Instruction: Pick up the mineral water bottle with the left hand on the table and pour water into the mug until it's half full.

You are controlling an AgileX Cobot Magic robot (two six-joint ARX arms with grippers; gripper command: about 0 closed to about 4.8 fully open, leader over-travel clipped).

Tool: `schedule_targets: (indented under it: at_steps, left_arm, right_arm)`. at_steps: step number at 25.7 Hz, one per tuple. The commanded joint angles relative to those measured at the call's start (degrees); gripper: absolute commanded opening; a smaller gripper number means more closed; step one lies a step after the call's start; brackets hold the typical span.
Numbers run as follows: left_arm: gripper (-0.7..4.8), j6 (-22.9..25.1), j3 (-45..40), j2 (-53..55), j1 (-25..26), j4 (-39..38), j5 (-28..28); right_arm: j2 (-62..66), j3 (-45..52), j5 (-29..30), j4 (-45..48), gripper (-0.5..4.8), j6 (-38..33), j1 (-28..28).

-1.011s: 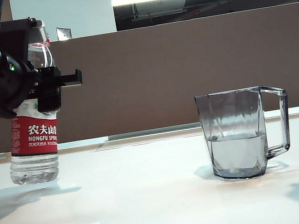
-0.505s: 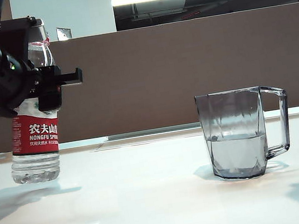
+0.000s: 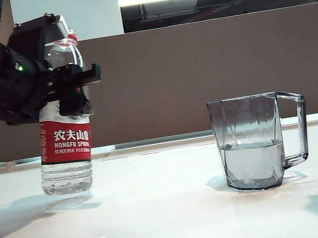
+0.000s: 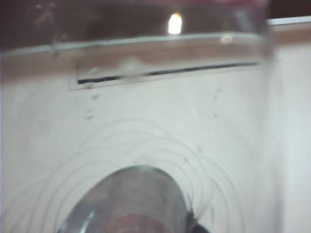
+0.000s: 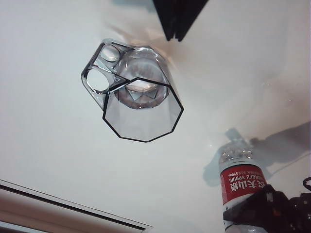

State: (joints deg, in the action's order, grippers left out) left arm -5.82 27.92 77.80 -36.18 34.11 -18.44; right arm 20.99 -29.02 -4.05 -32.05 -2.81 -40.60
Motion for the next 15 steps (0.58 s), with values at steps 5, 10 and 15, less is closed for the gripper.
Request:
schedule_targets:
  at_steps: [5,10,15]
  left_arm:
    - [1.81,1.07,0.17,2.03,-0.07,2.51,0.26]
    - [1.81,0.9,0.2,2.67,-0.09,1.79,0.68]
    - [2.65,0.92,0.2,2.67,-0.11,1.57,2.78]
  right_arm:
    - [-0.04,-0.46,0.15,0.74,-0.04,-0.17,-0.04]
    - [-0.04,-0.46,0.2,0.55,-0.04,-0.17,-0.07]
    - [-0.04,-0.44,0.17,0.55,-0.04,-0.17,-0.07]
